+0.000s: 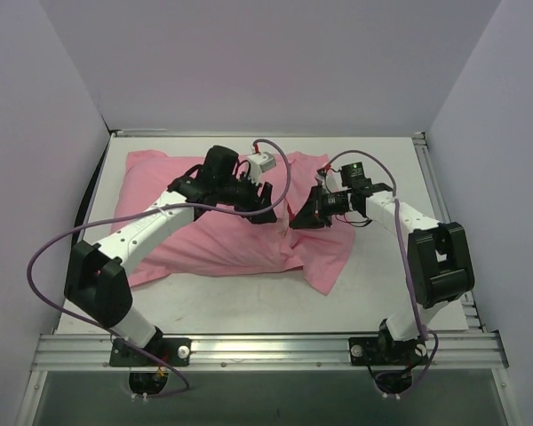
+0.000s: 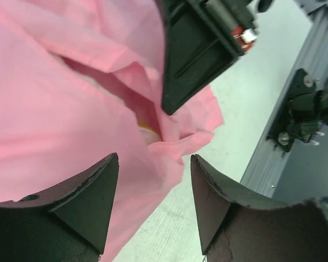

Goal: Put the pillow into the pillowcase

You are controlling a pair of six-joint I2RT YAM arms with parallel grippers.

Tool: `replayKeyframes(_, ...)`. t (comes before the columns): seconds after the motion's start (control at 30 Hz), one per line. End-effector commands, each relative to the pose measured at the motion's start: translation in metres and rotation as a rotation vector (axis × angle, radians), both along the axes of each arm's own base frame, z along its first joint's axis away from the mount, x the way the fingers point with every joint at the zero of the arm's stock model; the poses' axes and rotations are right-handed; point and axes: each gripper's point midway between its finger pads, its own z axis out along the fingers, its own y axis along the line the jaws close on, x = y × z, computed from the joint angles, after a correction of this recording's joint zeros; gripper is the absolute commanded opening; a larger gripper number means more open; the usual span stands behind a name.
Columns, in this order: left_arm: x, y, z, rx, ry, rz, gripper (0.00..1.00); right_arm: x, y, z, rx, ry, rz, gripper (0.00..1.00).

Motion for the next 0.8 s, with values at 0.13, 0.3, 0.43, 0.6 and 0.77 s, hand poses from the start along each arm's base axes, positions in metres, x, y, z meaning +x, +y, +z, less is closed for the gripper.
replayKeyframes(0.13, 0.015, 0.013, -0.058, 0.188, 0.074, 0.083, 0.75, 0.000, 0.020, 0.030, 0.073, -0.051, 0.064, 0.00)
replayKeyframes(0.3, 0.027, 0.002, -0.073, 0.193, 0.093, 0.063, 0.70, -0.008, 0.025, 0.037, 0.093, -0.052, 0.096, 0.00)
replayKeyframes(0.43, 0.040, 0.005, -0.049, 0.103, 0.101, 0.044, 0.00, -0.011, 0.028, 0.041, 0.091, -0.074, 0.131, 0.00)
replayKeyframes(0.6, 0.043, 0.001, 0.032, -0.218, 0.024, 0.029, 0.00, -0.005, 0.048, 0.016, 0.023, -0.094, 0.172, 0.00)
replayKeyframes(0.77, 0.020, -0.014, 0.058, -0.326, 0.058, -0.044, 0.00, 0.020, 0.068, -0.022, 0.009, -0.060, 0.136, 0.00)
